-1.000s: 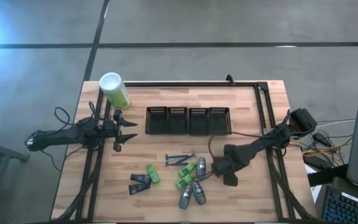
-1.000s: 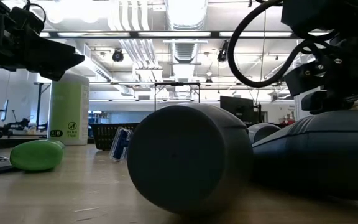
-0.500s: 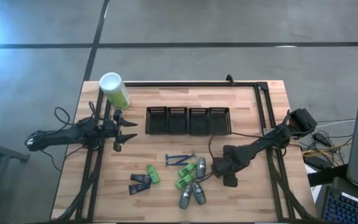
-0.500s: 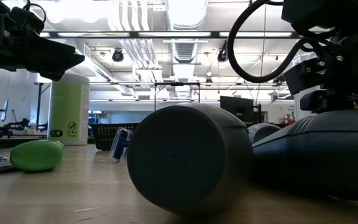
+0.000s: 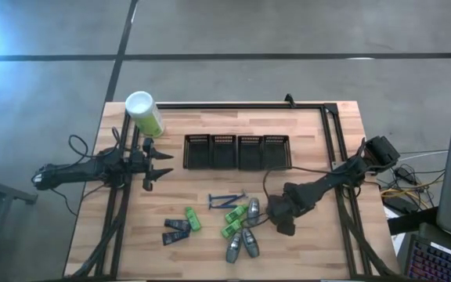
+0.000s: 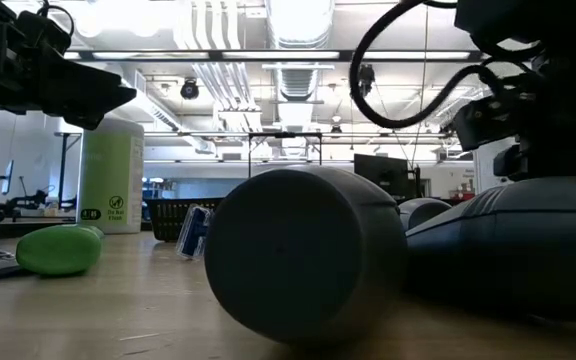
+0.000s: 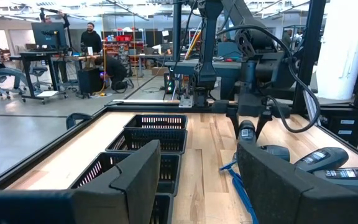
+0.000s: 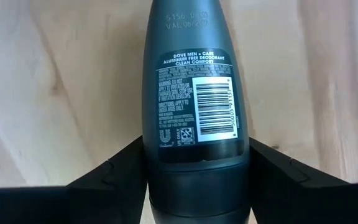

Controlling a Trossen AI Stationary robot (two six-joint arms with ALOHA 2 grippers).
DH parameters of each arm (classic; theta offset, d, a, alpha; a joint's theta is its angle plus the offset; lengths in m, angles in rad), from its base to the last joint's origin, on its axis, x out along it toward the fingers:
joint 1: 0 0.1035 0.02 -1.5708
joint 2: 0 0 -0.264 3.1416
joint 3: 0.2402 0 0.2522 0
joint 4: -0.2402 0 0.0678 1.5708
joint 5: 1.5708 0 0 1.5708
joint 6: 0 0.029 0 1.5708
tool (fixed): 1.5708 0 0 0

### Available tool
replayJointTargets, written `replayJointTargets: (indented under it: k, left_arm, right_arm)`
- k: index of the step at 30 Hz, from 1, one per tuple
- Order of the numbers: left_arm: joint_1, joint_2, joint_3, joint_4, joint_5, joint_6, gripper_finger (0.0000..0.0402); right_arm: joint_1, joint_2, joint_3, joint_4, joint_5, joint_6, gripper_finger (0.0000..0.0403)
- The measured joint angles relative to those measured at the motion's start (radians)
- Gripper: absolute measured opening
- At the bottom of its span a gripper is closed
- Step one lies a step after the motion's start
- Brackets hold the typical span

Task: Pick & Place Travel size toiletries
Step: Put the gray deodorant into the right black bin

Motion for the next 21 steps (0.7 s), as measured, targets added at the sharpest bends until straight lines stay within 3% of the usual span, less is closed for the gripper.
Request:
replayJointTargets:
  k: [6,13,21]
  left_arm:
    - [0.0,0.0,0.0,0.0,0.0,0.0,0.0218]
    - [0.0,0.0,0.0,0.0,0.0,0.0,0.0218]
    - [0.0,0.0,0.0,0.0,0.0,0.0,0.0218]
  right_arm:
    - [-0.002,-0.04,-0.002,0.006,0.105,0.215,0.0205]
    - [0.002,-0.138,-0.004,-0.035,0.295,0.609,0.0205]
    - [-0.05,-0.297,-0.021,-0.101,0.386,0.822,0.0205]
